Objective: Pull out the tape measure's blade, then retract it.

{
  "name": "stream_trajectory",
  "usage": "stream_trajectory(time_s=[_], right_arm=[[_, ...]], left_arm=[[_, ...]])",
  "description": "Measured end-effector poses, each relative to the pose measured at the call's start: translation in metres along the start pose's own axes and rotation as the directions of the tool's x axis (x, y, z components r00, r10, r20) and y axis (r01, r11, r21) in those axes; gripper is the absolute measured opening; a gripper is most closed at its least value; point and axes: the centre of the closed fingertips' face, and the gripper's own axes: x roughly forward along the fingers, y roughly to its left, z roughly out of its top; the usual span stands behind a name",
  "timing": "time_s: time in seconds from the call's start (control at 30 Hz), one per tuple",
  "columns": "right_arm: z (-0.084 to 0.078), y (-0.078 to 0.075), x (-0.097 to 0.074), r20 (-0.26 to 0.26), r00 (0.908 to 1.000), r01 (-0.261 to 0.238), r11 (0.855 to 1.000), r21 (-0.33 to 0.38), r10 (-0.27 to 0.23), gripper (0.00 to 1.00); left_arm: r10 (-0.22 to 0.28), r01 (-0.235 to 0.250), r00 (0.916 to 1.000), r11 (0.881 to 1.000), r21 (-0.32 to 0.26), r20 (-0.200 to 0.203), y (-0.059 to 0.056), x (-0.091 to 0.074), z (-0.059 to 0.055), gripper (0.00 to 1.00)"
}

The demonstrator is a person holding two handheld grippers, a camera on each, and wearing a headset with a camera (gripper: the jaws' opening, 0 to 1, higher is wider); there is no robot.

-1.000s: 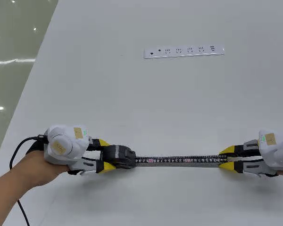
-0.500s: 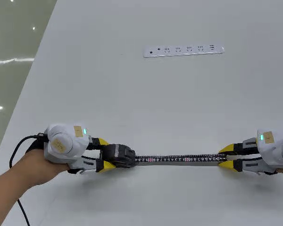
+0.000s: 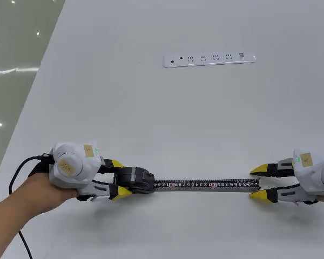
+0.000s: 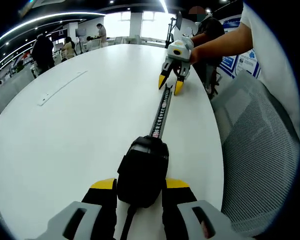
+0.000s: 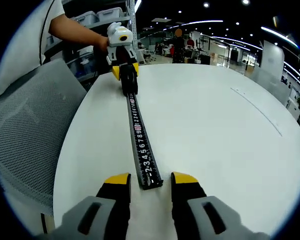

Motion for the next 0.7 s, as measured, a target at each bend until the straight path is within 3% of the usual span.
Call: stream_trajectory(time_s=[0.23,0.4,0.53,0.7], right_arm=[[0.000,0.003,-0.003,0.004,1.0000,0.003,1.000,0.017,-0.003,0.34],[0.006,0.002,-0.006,0.016,0.9995,0.028,0.999,0.026,-0.028,0.46],[0.008,0.001,-0.008,0.015,0.9990,0.041,0.999,0.031,-0.041,0.43],[0.010,-0.002,-0.010,0.013,0.9978,0.065,0.997,0.038,-0.066,0.51]], left_arm=[[0.012,-0.012,0.9999,0.999,-0.031,0.008,0.000,-0.005,0.001,0.38],[0.031,-0.029,0.9992,0.998,-0.058,0.025,0.000,-0.010,0.005,0.44],[0.045,-0.041,0.9982,0.996,-0.078,0.040,-0.001,-0.016,0.009,0.48],[0.065,-0.060,0.9969,0.994,-0.091,0.045,0.000,-0.018,0.007,0.53]])
